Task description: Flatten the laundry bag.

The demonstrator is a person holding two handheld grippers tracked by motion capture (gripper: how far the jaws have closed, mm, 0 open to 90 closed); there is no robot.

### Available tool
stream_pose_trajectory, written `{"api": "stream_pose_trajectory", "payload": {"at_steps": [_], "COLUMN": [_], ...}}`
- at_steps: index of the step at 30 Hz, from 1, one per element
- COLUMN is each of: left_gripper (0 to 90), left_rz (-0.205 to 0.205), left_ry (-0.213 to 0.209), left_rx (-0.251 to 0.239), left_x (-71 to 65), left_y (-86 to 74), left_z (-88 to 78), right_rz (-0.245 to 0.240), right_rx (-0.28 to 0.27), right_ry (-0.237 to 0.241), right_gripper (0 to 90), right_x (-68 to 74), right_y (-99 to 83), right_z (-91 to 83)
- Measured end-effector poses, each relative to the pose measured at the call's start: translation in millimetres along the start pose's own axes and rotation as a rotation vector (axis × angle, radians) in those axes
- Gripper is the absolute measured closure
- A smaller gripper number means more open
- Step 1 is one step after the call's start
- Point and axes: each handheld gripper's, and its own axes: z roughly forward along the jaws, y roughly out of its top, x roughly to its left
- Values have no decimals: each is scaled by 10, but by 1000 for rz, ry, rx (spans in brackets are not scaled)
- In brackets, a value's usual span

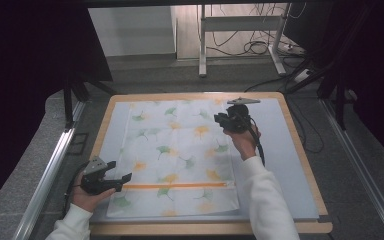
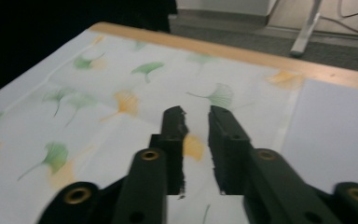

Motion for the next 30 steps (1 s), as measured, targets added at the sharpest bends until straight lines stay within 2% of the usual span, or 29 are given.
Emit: {"api": "stream_pose_trajectory", "payload": {"at_steps": [2, 5, 10, 15, 21, 25, 30], "left_gripper": [194, 194, 194, 194, 194, 195, 222], "left_rz": [0, -1, -2, -5, 16, 34, 37], "left_ry": [1, 2, -1, -4, -12, -18, -39], "left_rx": [-2, -1, -4, -13, -18, -22, -38], "left_x": [0, 1, -6, -43, -142, -215, -289], "left_y": [0, 0, 2, 25, 54, 84, 134], "left_z": [-4, 0, 2, 5, 15, 28, 25], "right_rz": [-20, -37, -54, -101, -146, -150, -155], "right_rx": [40, 71, 105, 115, 130, 136, 146], "right_ry": [40, 66, 88, 122, 166, 197, 223], "right_gripper": [859, 889, 891, 891, 891, 891, 891], "right_x": [66, 119, 188, 333, 473, 537, 593], "right_y": [-93, -196, -339, -508, -746, -893, -1131], "right_z": [39, 44, -15, -206, -440, -556, -743]}}
